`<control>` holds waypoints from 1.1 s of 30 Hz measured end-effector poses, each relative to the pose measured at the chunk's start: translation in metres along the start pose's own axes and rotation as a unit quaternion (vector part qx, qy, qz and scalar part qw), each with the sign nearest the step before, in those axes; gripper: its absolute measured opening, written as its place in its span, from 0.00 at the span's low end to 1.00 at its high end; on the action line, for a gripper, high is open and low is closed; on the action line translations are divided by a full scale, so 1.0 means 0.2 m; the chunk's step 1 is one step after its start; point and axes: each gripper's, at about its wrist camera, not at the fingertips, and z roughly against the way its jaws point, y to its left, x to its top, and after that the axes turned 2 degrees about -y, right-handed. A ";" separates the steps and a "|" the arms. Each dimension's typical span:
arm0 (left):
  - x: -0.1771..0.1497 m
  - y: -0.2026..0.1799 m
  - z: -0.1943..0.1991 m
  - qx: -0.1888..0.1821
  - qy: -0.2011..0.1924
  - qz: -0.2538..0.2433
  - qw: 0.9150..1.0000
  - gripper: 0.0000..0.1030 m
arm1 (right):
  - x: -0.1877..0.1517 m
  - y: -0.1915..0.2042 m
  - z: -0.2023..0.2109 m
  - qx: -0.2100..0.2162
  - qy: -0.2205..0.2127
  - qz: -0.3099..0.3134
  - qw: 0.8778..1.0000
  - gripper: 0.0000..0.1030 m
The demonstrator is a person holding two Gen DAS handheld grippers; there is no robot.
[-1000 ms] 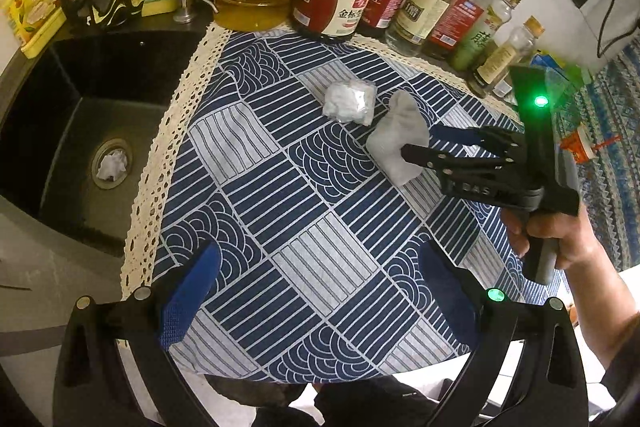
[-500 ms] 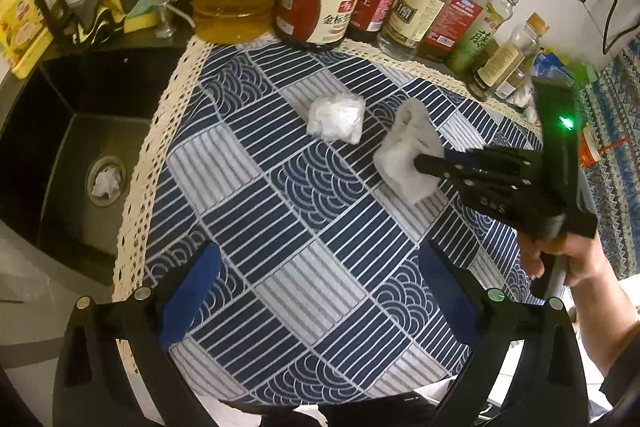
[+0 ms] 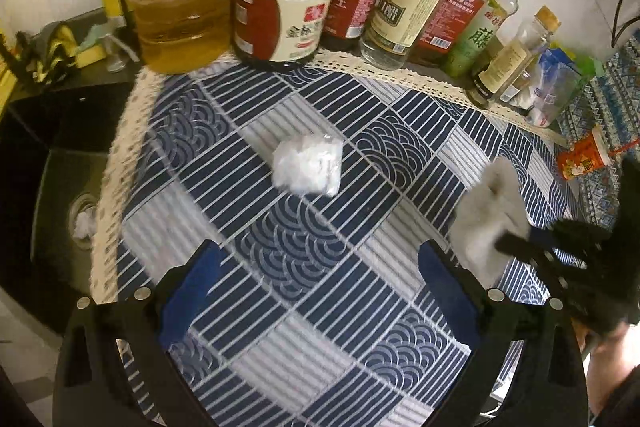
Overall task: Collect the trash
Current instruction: 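Grasp the crumpled white tissue with right gripper while left grasps the small tissue, then lift both held tissues off the cloth and carry them down over the bin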
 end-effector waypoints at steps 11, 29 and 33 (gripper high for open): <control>0.18 -0.01 -0.25 0.025 0.010 -0.015 1.000 0.92 | -0.15 -0.10 0.13 -0.020 -0.006 -0.033 0.999 0.16; 0.24 0.00 -0.39 0.022 0.018 -0.041 0.999 0.50 | -0.26 -0.25 0.16 -0.034 -0.001 -0.083 0.996 0.16; 0.22 -0.01 -0.35 0.015 0.016 -0.045 0.999 0.50 | -0.26 -0.23 0.16 -0.035 -0.002 -0.084 0.996 0.16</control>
